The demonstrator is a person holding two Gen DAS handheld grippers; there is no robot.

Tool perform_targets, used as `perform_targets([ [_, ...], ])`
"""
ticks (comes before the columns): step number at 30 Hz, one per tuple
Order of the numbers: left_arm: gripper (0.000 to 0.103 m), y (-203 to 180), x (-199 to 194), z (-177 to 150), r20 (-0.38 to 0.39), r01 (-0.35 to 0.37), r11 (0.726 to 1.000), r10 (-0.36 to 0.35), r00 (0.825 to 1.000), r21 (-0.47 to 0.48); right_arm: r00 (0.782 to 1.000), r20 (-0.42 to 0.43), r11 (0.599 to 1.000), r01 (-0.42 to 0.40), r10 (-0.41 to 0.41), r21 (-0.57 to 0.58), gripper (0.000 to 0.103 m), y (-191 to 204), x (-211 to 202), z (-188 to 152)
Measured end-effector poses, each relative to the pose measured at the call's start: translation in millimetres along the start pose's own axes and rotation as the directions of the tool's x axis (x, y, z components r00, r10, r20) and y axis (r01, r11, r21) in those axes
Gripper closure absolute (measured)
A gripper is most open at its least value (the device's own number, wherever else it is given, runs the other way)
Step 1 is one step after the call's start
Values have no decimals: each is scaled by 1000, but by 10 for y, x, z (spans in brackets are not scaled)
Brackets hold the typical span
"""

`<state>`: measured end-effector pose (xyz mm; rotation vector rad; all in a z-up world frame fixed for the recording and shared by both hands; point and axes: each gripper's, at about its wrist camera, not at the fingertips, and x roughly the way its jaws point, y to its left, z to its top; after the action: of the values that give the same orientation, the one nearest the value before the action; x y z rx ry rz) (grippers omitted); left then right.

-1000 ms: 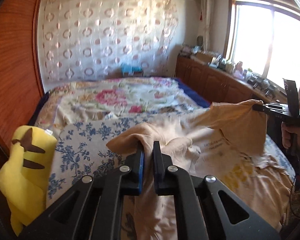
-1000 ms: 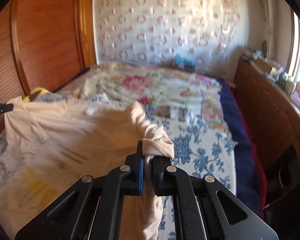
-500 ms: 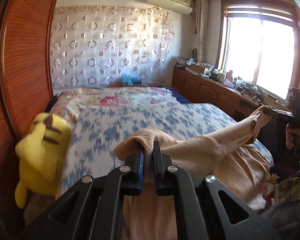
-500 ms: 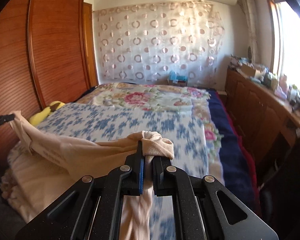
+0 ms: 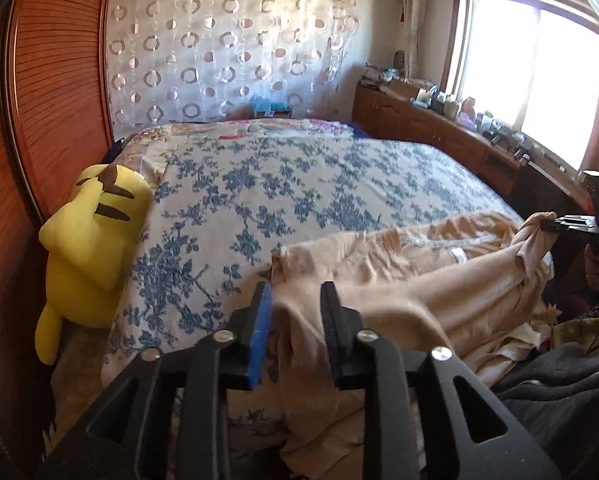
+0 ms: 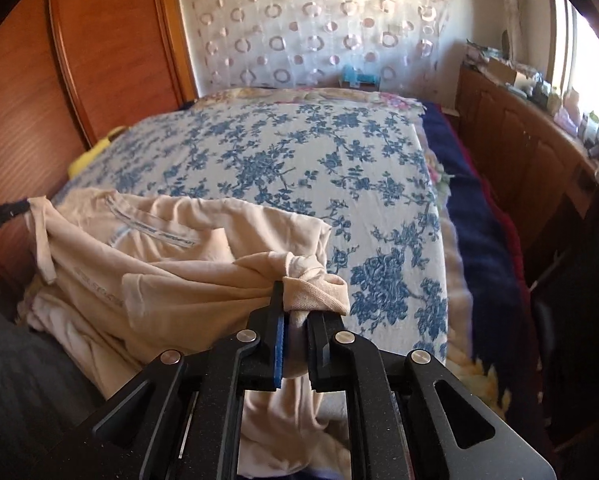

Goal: Fold small clothes

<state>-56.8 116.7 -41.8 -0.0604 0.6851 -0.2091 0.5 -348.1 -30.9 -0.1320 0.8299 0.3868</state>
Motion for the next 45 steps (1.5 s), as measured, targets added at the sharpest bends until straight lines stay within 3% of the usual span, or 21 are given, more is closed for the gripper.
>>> perform_targets([
  [2, 64, 35, -60, 45, 21, -20, 1000, 20, 1000, -2, 1000, 17, 999, -6, 7, -43, 90, 31, -67, 88],
  [3, 63, 49, -72, 62, 25, -20, 1000, 20, 999, -4, 1000, 17, 999, -6, 7, -43, 80, 31, -67, 88],
  [4, 61, 57, -67, 88, 24, -19, 1000, 19, 1000, -3, 999, 37, 998, -6, 8, -60, 64, 51, -121, 134],
  [6, 58, 71, -11, 143, 20, -30, 1000, 30, 999, 6, 998, 56, 998, -10, 14, -64, 53, 50, -171, 177],
  [18, 57, 150, 487, 362, -39, -37, 999, 38, 999, 29, 992, 114, 994, -45, 57, -103, 50, 74, -178, 555],
  [28, 57, 170, 705, 331, -83, -43, 999, 46, 995, 28, 983, 149, 989, -91, 108, -115, 44, 104, -518, 649],
  [35, 57, 179, 743, 325, -91, -47, 999, 49, 995, 24, 999, 35, 995, -31, 34, -92, 43, 27, -470, 505],
  [41, 57, 183, 766, 319, -95, -45, 999, 47, 994, 21, 998, -70, 998, 3, -7, -61, 40, -109, -350, 309],
  [45, 57, 161, 821, 313, -107, -47, 999, 50, 993, 26, 998, -61, 999, 19, -22, -48, 40, -161, -318, 268],
])
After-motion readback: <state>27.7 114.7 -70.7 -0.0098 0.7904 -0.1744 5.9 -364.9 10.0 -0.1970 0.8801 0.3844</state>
